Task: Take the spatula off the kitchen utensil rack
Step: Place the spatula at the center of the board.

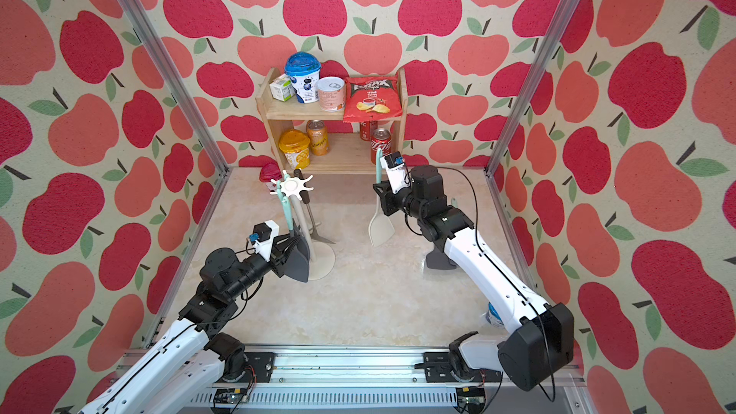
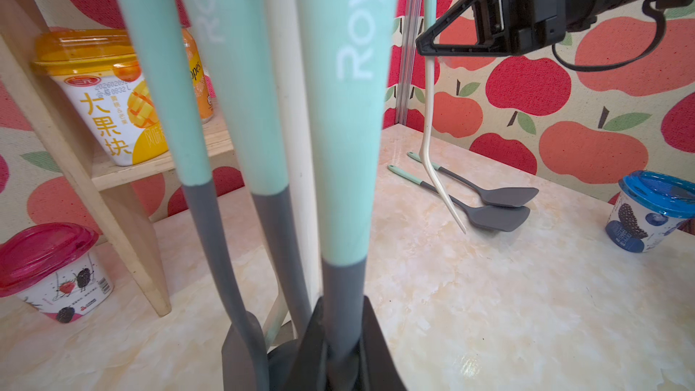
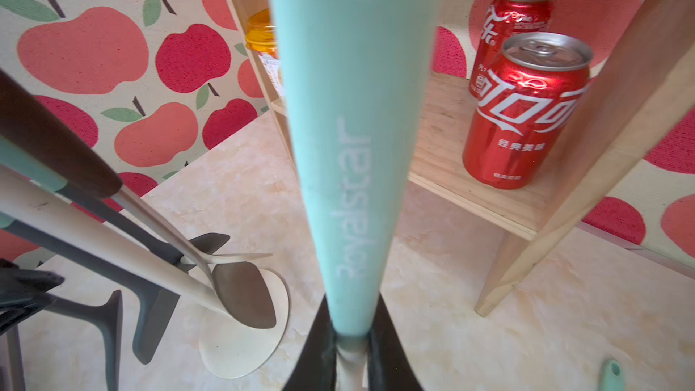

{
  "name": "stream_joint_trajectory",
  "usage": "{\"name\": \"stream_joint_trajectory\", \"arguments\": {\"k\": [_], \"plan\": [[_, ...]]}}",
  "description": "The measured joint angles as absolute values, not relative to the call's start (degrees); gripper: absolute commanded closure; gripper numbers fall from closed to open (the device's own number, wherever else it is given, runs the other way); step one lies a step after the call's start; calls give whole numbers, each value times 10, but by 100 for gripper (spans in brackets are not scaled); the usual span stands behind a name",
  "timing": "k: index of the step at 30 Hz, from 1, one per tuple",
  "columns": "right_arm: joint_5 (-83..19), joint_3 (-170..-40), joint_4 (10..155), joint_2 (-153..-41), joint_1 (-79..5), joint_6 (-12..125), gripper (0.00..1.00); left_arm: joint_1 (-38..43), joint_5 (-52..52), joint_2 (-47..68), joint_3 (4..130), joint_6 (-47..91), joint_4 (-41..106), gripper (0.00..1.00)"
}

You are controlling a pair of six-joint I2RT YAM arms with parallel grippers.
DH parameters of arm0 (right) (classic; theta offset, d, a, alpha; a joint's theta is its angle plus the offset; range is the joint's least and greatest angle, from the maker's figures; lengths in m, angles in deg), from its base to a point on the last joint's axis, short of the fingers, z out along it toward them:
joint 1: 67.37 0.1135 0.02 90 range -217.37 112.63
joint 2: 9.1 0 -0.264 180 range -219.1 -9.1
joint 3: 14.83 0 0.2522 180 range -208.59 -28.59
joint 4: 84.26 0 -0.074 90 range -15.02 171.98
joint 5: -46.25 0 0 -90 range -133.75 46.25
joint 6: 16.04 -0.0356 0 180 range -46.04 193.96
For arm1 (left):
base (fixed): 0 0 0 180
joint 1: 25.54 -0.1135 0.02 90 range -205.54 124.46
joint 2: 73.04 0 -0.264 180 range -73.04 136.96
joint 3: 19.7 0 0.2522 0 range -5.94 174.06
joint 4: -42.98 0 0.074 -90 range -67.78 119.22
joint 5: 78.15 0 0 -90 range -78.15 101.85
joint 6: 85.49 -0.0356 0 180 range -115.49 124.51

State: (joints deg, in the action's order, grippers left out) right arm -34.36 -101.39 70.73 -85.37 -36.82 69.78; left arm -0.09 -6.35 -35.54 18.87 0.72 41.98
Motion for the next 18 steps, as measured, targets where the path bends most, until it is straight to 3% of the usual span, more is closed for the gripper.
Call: {"name": "stream_joint_trajectory", "arguments": {"k": [18], "plan": [[-429, -1149, 509, -938, -427, 659, 100, -1, -66, -349, 178, -2, 445, 100]]}}
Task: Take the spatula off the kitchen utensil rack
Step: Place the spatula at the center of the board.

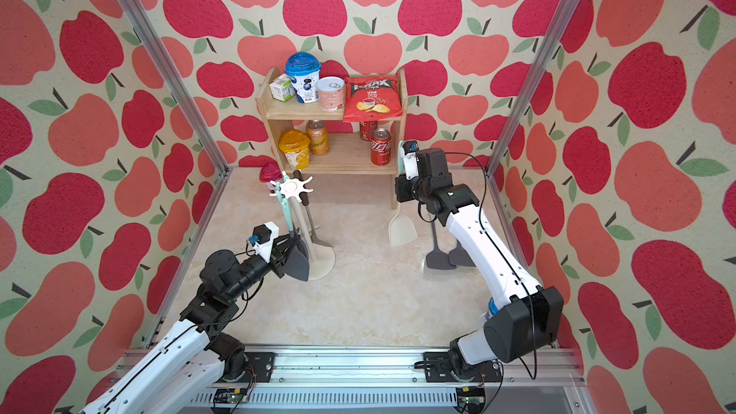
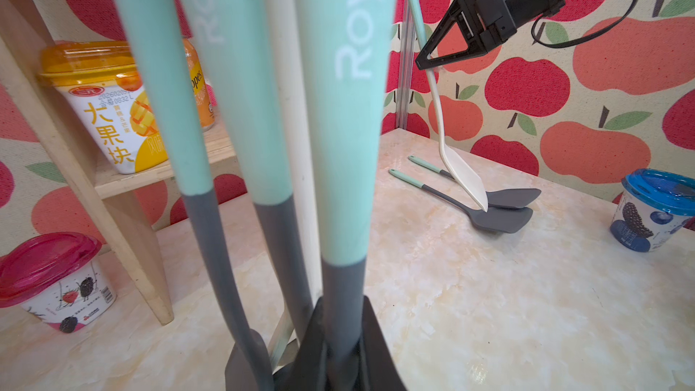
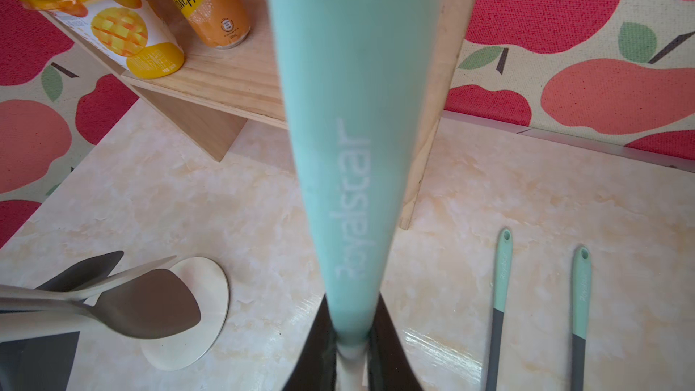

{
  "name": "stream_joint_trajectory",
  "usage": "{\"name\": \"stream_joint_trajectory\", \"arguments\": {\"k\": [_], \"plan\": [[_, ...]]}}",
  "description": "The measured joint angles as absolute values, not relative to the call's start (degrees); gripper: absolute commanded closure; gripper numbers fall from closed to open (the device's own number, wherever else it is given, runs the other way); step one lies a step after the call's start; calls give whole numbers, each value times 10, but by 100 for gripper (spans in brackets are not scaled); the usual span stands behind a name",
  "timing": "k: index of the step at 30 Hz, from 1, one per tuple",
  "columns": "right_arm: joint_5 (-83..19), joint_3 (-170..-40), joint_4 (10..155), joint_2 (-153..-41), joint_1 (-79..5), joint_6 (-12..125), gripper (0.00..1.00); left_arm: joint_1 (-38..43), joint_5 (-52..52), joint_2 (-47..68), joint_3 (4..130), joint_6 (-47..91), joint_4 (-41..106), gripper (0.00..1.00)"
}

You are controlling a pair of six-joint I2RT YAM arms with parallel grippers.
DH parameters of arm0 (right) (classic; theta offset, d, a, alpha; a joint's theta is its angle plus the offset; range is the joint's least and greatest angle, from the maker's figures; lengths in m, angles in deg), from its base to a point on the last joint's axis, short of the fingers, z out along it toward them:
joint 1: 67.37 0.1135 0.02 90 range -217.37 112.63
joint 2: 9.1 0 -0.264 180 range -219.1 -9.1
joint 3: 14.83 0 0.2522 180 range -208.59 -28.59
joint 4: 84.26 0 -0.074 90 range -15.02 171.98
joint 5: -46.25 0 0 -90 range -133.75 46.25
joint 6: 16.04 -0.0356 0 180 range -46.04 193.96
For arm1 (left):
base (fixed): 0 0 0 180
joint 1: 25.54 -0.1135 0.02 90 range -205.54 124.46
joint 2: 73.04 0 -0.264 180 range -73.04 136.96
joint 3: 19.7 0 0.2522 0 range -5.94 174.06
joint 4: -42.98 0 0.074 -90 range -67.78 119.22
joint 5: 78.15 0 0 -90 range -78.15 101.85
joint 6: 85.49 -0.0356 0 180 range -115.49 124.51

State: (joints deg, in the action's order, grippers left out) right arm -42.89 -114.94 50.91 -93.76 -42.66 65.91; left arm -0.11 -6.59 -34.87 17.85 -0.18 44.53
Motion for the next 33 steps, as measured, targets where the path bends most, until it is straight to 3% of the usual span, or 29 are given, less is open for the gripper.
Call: {"name": "stream_joint_trajectory", "arguments": {"k": [18, 33], "plan": [[-429, -1265, 411, -1102, -440, 653, 100, -3, -70, -320, 202, -11, 432, 100], [-455, -1222, 414, -1114, -440, 609, 100, -3, -70, -350, 195, -11, 412, 100]]}}
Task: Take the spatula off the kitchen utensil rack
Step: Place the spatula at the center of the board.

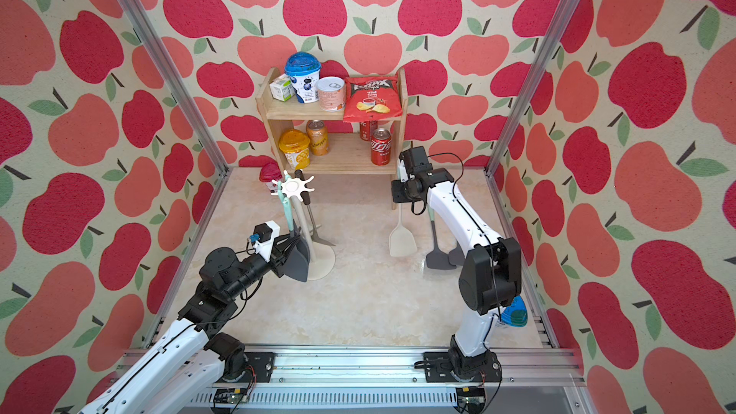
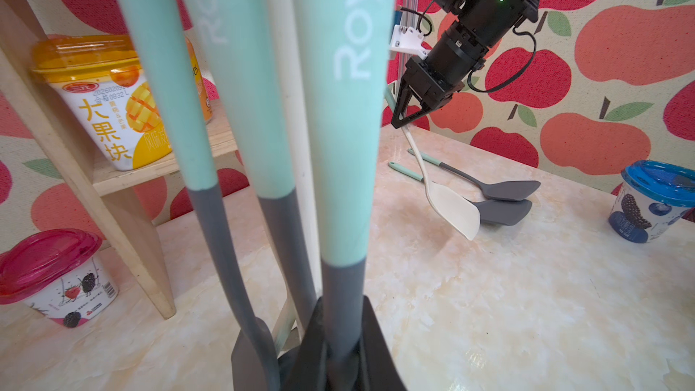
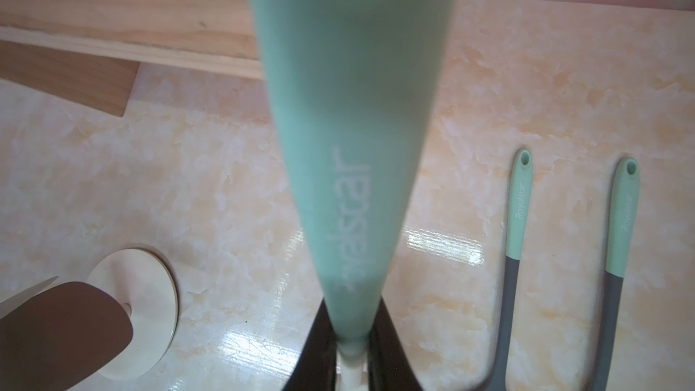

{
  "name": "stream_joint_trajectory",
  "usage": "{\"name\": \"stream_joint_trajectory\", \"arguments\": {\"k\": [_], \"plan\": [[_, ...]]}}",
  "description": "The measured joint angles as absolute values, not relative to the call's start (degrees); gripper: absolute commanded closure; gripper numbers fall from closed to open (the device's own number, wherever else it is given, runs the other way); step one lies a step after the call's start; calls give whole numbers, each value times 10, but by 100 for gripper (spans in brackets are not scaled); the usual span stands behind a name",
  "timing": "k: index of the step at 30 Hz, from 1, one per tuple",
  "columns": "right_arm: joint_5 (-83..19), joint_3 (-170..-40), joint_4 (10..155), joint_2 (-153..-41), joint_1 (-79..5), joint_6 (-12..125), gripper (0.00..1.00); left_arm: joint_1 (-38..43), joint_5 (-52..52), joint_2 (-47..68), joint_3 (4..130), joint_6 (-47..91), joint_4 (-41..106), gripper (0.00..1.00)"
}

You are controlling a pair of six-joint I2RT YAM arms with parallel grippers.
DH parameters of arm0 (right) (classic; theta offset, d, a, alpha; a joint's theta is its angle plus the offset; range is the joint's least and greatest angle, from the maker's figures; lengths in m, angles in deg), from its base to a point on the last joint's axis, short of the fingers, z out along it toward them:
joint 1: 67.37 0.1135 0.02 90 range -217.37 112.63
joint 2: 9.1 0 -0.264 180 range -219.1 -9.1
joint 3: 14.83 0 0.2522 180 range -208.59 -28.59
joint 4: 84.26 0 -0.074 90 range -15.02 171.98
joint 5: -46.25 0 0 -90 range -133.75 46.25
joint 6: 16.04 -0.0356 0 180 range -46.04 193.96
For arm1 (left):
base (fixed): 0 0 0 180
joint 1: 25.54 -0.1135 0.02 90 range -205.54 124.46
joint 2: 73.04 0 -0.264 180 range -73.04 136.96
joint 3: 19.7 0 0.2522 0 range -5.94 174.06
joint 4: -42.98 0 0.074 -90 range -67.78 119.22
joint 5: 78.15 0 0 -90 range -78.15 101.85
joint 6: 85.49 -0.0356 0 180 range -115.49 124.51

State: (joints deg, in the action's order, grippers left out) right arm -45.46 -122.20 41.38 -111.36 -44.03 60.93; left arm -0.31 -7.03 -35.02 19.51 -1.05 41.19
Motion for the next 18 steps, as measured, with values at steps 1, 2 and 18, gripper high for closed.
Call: {"name": "stream_joint_trajectory", "arguments": {"k": [1, 2, 18], "plan": [[-459, -1214, 414, -1114, -440, 606, 100, -3, -70, -350, 195, -11, 412, 100], [-463, -1205, 413, -1114, -440, 603, 100, -3, -70, -350, 195, -11, 412, 100], [-486, -1180, 441, -1148, -473, 584, 100, -3, -70, -350, 195, -11, 412, 100]]}}
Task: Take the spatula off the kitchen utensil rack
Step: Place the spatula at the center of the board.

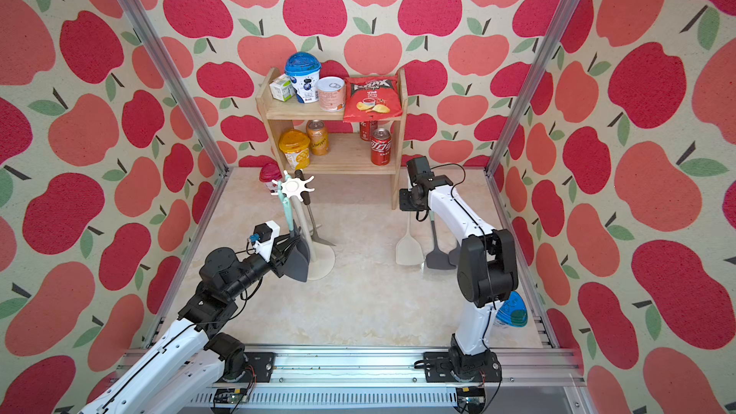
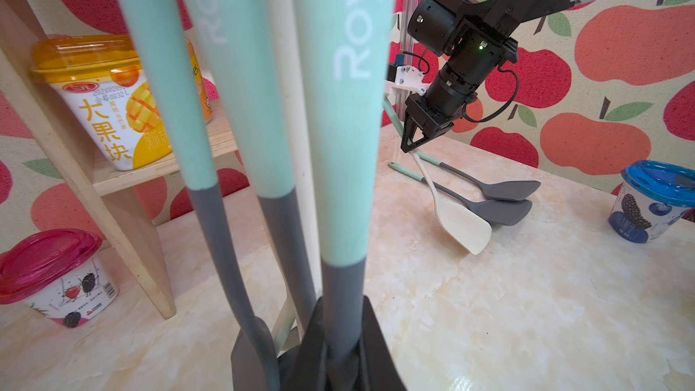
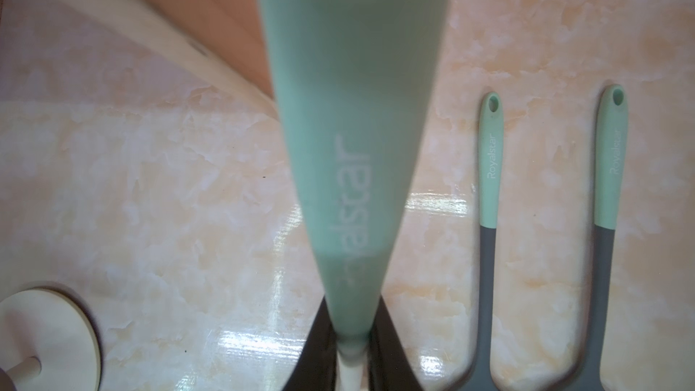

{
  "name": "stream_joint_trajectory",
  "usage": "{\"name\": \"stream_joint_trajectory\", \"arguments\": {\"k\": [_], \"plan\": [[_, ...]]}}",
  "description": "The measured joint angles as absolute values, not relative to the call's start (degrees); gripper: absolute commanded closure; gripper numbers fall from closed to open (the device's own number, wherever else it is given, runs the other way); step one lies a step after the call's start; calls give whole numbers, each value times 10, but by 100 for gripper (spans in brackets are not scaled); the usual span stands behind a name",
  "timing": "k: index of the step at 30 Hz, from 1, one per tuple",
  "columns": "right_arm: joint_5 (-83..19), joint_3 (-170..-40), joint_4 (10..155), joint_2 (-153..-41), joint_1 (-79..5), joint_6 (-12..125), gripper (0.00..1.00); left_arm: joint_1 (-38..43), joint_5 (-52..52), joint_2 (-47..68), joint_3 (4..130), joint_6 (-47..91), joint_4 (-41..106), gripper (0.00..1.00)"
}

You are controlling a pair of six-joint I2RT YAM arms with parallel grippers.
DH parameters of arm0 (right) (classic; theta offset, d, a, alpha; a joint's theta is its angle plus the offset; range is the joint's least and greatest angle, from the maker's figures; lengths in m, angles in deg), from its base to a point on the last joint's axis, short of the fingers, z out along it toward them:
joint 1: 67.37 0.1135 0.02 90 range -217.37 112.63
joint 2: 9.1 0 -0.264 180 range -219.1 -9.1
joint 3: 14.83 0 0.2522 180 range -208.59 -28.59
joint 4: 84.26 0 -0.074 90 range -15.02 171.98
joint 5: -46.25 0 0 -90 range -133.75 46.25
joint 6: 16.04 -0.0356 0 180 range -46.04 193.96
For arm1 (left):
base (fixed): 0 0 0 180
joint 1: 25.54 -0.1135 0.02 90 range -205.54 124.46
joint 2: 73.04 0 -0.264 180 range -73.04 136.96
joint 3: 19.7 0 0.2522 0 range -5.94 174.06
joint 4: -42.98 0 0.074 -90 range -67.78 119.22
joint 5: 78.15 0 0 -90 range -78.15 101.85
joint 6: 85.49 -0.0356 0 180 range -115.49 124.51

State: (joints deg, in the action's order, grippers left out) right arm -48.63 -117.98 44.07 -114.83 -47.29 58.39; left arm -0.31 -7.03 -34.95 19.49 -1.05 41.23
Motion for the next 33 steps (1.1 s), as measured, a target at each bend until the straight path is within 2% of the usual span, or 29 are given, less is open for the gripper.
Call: {"name": "stream_joint_trajectory", "arguments": {"k": [23, 33], "plan": [[-486, -1228, 475, -1288, -499, 577, 100, -3, -70, -348, 195, -11, 414, 100], [-484, -1243, 476, -1311, -502, 574, 100, -3, -70, -348, 195, -11, 414, 100]]}}
